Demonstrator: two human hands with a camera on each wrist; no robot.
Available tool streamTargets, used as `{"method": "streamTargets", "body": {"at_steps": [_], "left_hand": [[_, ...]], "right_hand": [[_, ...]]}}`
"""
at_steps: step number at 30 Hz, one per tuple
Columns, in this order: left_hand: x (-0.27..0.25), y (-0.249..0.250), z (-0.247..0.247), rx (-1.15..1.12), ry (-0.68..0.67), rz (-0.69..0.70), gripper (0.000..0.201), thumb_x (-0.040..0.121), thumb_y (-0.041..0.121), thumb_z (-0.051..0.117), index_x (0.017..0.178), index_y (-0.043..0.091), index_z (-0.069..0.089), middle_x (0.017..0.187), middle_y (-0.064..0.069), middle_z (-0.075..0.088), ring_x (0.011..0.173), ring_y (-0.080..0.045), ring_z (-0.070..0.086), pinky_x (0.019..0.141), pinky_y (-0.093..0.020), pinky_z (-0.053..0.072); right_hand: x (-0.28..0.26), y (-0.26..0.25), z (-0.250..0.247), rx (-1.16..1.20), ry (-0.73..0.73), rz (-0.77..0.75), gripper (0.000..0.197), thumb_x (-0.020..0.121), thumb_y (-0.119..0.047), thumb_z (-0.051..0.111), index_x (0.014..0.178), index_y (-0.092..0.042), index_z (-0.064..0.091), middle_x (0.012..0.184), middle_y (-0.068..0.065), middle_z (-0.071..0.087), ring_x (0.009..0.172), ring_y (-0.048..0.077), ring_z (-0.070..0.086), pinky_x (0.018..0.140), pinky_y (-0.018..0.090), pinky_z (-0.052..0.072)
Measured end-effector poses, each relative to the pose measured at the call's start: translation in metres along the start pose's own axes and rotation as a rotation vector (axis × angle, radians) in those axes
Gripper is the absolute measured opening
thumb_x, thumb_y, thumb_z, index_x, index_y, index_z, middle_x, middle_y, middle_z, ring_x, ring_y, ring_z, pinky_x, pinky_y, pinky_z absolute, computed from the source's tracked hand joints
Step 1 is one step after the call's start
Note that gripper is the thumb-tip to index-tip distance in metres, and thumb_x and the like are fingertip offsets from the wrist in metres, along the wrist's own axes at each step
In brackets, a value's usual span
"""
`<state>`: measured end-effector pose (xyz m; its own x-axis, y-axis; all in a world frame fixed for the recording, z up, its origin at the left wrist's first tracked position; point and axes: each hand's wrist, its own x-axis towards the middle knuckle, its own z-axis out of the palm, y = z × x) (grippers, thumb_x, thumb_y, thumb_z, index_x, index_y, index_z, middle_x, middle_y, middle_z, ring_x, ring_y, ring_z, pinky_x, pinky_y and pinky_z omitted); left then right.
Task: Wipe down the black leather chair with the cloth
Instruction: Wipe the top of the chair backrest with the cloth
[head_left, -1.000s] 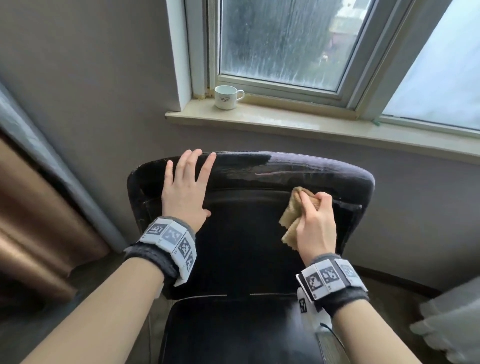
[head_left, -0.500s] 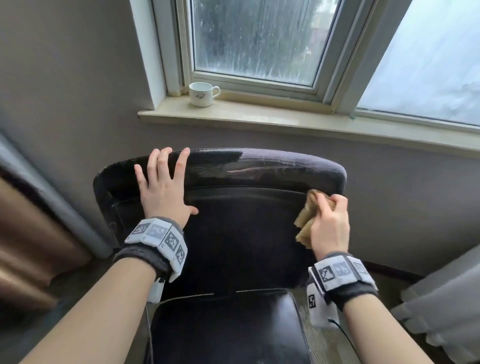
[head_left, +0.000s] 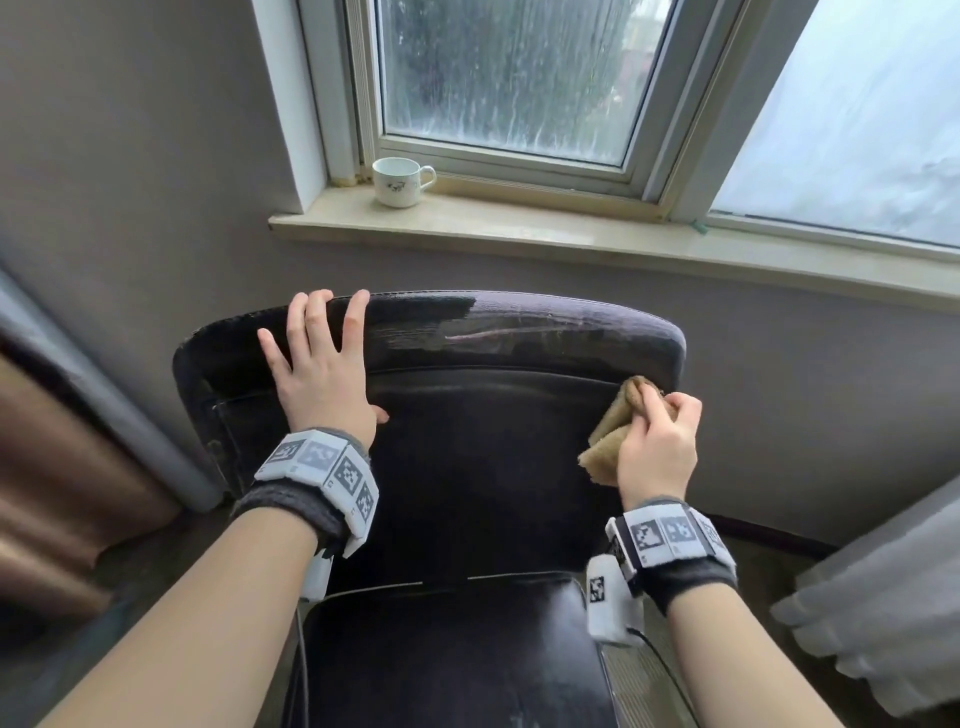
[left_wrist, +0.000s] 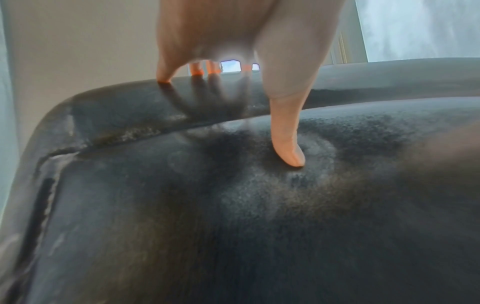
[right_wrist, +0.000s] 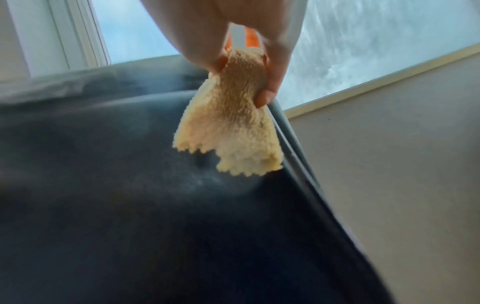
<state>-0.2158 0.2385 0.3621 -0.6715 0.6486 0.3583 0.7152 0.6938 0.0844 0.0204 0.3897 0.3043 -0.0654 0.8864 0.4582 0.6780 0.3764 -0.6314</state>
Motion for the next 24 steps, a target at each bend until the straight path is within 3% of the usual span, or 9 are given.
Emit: {"method": "streamTargets", "body": {"at_steps": [5,10,11,13,17,18,21,22,24], "left_hand": [[-0.003,-0.008,-0.001,0.020,-0.003,0.016,0.123,0.050,0.040,0.087,0.146,0.027,0.011,0.150,-0.011,0.017,0.142,-0.027,0.008,0.113,-0.055,0.009],[-0.003,-0.007,0.000,0.029,-0.011,-0.012,0.125,0.049,0.040,0.087,0.146,0.028,0.008,0.150,-0.010,0.014,0.142,-0.027,0.006,0.113,-0.055,0.009],[-0.004,-0.007,0.000,0.031,-0.009,-0.011,0.125,0.049,0.041,0.087,0.146,0.028,0.008,0.150,-0.010,0.014,0.142,-0.027,0.006,0.113,-0.054,0.009],[-0.004,-0.007,-0.001,0.051,-0.011,-0.005,0.125,0.051,0.043,0.085,0.146,0.028,0.005,0.151,-0.009,0.013,0.143,-0.027,0.005,0.113,-0.054,0.009],[-0.003,-0.007,0.002,0.048,0.007,-0.006,0.123,0.054,0.037,0.086,0.144,0.029,0.002,0.151,-0.009,0.015,0.143,-0.027,0.007,0.113,-0.054,0.010],[-0.004,-0.007,0.003,0.042,0.028,-0.006,0.122,0.054,0.034,0.087,0.142,0.029,0.002,0.151,-0.009,0.017,0.143,-0.027,0.010,0.113,-0.054,0.012],[-0.003,-0.011,0.006,0.025,0.049,-0.009,0.122,0.052,0.032,0.087,0.140,0.031,0.003,0.151,-0.009,0.021,0.142,-0.026,0.013,0.112,-0.054,0.013],[-0.003,-0.011,0.005,0.026,0.039,-0.007,0.122,0.052,0.034,0.087,0.141,0.031,0.002,0.151,-0.008,0.020,0.143,-0.026,0.012,0.113,-0.054,0.012],[-0.002,-0.010,0.004,0.027,0.005,0.000,0.122,0.055,0.039,0.085,0.143,0.031,0.000,0.152,-0.007,0.015,0.143,-0.025,0.007,0.113,-0.053,0.009]], "right_hand": [[-0.015,-0.001,0.004,0.019,-0.037,-0.051,0.034,0.091,-0.002,0.051,0.124,-0.005,0.057,0.124,0.020,0.045,0.103,0.035,0.055,0.091,0.038,0.045],[0.003,0.007,-0.019,0.012,-0.025,0.139,0.034,0.091,-0.005,0.050,0.123,-0.009,0.059,0.119,0.022,0.044,0.100,0.035,0.053,0.092,0.037,0.042],[0.005,-0.006,-0.019,0.046,0.012,0.082,0.033,0.090,-0.004,0.051,0.122,-0.008,0.060,0.118,0.022,0.046,0.100,0.033,0.053,0.091,0.033,0.040],[0.005,-0.048,-0.013,0.115,0.073,-0.176,0.035,0.086,0.000,0.052,0.119,-0.006,0.062,0.116,0.023,0.049,0.104,0.031,0.052,0.090,0.026,0.038],[-0.007,-0.145,0.030,0.122,-0.069,-0.576,0.038,0.089,-0.004,0.053,0.126,-0.004,0.054,0.126,0.022,0.044,0.111,0.024,0.048,0.098,0.032,0.045],[-0.014,-0.165,0.043,0.129,-0.131,-0.615,0.039,0.088,-0.005,0.055,0.127,-0.005,0.052,0.127,0.021,0.043,0.110,0.025,0.049,0.095,0.036,0.049],[-0.022,-0.186,0.064,0.046,-0.264,-0.702,0.053,0.076,-0.003,0.068,0.126,-0.002,0.051,0.124,0.021,0.038,0.098,0.039,0.056,0.068,0.040,0.057],[-0.016,-0.180,0.063,-0.014,-0.267,-0.725,0.059,0.072,-0.004,0.072,0.127,-0.002,0.051,0.123,0.021,0.037,0.097,0.041,0.057,0.065,0.040,0.057],[0.004,-0.156,0.053,-0.055,-0.230,-0.660,0.059,0.073,-0.006,0.071,0.127,-0.003,0.051,0.123,0.023,0.042,0.103,0.041,0.056,0.072,0.043,0.058]]}}
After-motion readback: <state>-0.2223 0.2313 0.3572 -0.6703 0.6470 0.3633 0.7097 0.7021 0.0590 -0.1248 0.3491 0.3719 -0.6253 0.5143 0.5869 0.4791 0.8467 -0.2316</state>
